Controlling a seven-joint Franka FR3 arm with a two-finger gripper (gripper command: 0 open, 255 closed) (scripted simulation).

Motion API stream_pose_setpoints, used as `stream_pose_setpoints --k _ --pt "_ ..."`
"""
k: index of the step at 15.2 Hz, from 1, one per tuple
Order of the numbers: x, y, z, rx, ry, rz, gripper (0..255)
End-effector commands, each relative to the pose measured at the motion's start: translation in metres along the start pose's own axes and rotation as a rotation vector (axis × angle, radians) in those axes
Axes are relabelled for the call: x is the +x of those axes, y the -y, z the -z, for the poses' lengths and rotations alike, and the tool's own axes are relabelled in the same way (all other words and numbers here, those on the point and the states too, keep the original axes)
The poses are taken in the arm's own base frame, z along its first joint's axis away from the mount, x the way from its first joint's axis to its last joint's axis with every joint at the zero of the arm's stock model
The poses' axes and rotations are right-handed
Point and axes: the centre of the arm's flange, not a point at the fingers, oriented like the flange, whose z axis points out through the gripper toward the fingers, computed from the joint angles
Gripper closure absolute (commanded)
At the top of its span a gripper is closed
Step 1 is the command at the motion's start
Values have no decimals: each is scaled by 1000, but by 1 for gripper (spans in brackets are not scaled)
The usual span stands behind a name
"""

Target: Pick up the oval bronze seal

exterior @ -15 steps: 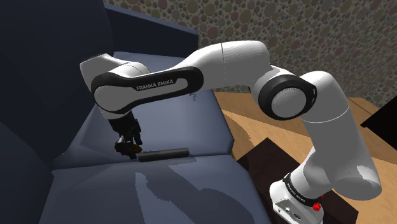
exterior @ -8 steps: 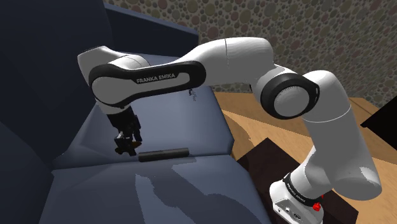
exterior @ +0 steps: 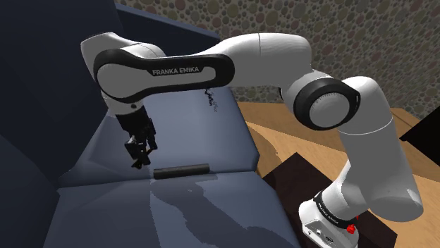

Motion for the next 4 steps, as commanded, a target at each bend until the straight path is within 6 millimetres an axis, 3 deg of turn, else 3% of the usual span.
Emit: stream_pose_setpoints --k 1,4 --pt "-2 3 11 0 0 0 255" --pt "-4 4 17 0 0 0 255"
